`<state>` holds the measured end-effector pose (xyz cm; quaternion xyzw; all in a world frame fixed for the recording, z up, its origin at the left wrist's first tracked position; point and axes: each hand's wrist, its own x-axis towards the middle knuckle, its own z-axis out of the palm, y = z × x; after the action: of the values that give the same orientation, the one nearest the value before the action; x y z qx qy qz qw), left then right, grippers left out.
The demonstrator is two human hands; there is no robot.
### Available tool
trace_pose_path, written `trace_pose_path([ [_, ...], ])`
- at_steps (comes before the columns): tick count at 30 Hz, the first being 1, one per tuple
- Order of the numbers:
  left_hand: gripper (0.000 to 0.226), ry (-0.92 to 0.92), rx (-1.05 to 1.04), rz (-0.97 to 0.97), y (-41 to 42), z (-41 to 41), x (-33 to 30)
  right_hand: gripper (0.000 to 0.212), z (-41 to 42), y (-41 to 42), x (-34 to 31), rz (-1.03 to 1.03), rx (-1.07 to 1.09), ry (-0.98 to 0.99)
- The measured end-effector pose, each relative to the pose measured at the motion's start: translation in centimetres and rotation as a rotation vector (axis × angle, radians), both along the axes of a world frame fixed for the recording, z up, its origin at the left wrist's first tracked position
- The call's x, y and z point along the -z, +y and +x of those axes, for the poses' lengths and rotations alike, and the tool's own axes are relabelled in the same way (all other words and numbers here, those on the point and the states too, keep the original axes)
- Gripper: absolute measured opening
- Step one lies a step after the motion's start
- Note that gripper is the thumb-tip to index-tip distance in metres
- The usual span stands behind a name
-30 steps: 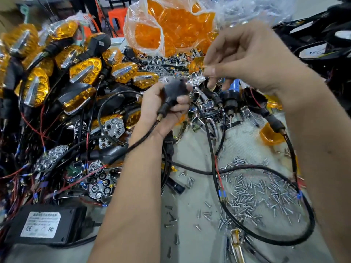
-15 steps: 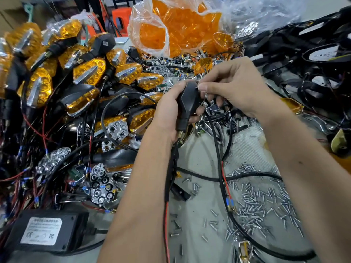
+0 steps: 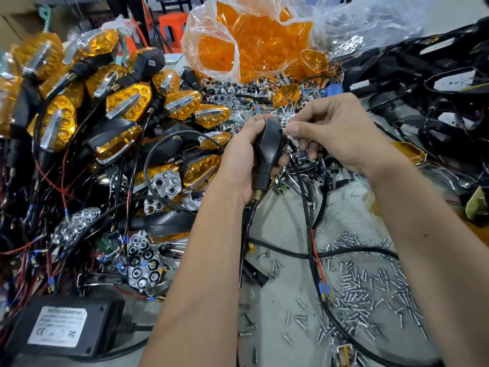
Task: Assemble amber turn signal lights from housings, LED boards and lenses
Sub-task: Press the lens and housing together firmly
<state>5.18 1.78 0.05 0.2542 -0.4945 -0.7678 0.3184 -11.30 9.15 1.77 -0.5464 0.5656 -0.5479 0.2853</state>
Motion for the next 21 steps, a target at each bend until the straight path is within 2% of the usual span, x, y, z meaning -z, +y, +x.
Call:
trace_pose_path([
  [12,0.026,-0.010,-0.007,-0.035,0.2,-0.1,0.1,0.009,0.6,-0.2,0.3,0.014,-0.009,-0.065],
  [21,0.028,-0.005,-0.007,-0.048,0.2,-0.1,0.1,0.014,1.2,-0.5,0.8,0.066,-0.009,-0.215],
])
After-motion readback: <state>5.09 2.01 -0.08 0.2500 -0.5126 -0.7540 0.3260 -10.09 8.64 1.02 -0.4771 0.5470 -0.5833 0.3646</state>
